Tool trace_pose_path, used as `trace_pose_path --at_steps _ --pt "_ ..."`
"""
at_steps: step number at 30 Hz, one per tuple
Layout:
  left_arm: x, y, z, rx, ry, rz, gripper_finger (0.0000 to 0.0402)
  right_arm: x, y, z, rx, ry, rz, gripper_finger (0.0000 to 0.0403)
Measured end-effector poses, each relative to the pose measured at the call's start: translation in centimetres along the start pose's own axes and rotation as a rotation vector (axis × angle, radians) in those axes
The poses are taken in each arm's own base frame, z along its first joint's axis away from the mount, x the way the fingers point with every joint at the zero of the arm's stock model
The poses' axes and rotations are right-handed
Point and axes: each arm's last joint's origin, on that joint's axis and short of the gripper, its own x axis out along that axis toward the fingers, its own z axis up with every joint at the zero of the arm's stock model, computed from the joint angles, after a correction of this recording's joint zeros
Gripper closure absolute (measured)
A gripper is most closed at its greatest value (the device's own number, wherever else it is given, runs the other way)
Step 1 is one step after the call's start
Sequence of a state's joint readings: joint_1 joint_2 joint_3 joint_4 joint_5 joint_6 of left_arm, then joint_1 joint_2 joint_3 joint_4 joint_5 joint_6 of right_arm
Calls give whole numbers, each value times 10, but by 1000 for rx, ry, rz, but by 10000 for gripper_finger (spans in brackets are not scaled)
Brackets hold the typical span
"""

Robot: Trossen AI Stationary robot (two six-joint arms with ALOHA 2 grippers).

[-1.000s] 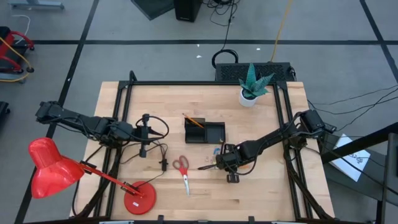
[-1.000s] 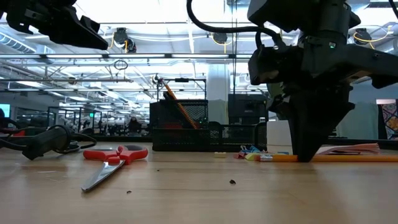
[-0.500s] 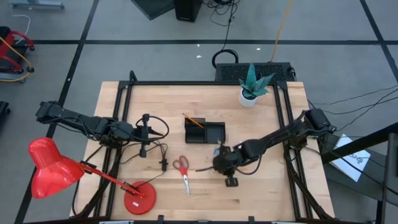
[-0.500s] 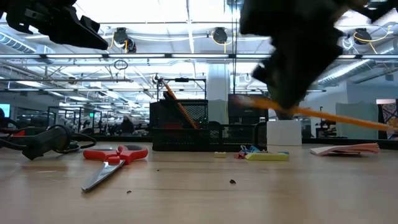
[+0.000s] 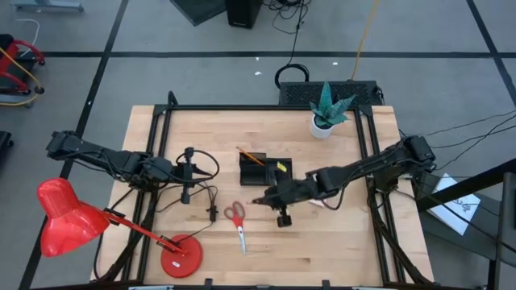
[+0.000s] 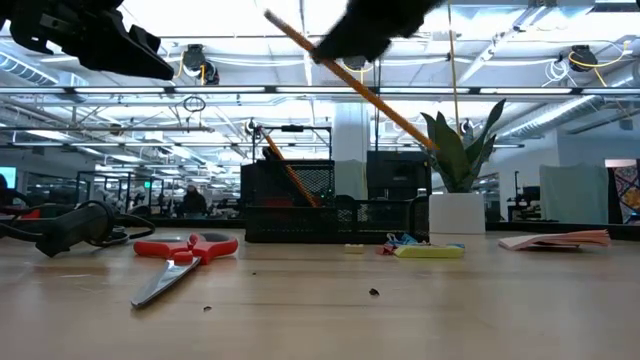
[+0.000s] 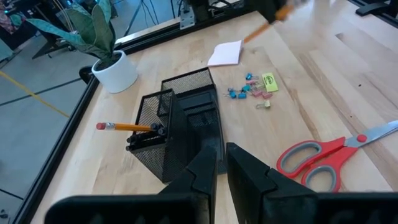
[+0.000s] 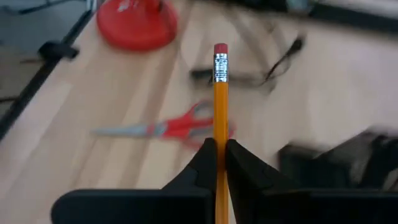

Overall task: Pick and place office supplies into organizer
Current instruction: Put the orange pencil into the black desk organizer

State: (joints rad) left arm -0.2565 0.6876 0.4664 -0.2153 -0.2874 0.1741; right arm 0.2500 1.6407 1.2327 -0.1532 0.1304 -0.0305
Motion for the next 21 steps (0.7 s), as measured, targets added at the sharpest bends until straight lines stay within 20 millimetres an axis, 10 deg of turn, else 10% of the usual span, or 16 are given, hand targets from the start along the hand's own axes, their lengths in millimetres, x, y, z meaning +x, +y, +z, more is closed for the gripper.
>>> trace_pose_path --at_steps 21 --pt "0 0 -3 22 27 -3 357 -19 -113 28 -110 -451 -155 390"
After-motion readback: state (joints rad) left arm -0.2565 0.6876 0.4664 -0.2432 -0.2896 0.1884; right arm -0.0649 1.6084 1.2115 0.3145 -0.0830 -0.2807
